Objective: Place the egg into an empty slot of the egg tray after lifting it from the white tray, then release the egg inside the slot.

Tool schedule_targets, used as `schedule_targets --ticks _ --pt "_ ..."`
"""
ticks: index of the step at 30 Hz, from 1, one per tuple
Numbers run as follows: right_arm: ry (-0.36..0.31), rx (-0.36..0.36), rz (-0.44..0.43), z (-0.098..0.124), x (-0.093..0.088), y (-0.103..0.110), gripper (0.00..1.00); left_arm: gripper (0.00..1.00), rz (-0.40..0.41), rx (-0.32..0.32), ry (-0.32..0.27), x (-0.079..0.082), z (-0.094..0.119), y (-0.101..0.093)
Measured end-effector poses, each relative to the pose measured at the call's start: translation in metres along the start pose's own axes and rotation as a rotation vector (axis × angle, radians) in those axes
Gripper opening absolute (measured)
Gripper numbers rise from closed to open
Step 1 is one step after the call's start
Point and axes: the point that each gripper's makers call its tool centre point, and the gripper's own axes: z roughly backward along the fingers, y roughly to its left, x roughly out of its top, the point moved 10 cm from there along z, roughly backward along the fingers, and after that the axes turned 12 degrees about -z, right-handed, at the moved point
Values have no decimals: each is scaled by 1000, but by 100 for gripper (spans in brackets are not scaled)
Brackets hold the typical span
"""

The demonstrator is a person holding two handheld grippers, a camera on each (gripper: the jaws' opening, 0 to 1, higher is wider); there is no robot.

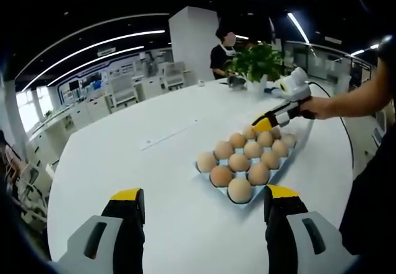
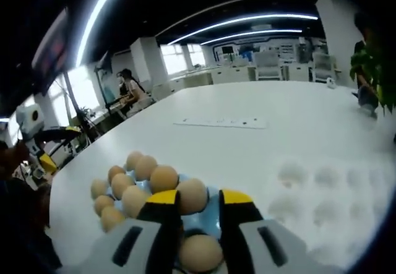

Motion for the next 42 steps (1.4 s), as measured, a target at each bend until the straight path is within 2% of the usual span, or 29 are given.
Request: schedule_targets --ticks 4,13,17,23,28,29,30,31,36,37,39,42 --pt "0 -21 10 4 -3 -5 24 80 2 0 0 1 -1 -1" --pt "-38 -69 -36 24 -5 -25 24 80 -1 -1 -1 1 -2 -2" --pt "-104 -125 -94 38 -1 -41 24 80 -2 -4 0 2 -3 -3" --pt "-152 -248 -99 63 3 -71 24 80 -4 -7 2 3 -5 -4" --pt "-210 -386 -95 89 6 -96 24 80 -2 -10 1 4 -8 -4" --pt "-227 -434 -81 95 6 -103 24 80 -4 -10 0 5 -9 -5" --pt "-232 -447 -74 98 7 -105 24 80 -4 -10 0 5 -9 -5" --pt "-254 -508 -56 106 8 -114 24 80 -4 -12 2 6 -11 -5" --pt "-374 -671 -22 136 19 -135 24 80 -2 -11 2 7 -12 -6" --pt "-377 -681 -29 138 20 -139 24 80 -2 -10 3 7 -12 -6" --pt "-340 -734 -49 142 17 -152 24 80 -1 -11 7 7 -13 -5" --pt "-333 -745 -56 142 16 -165 24 80 1 -9 6 7 -13 -6"
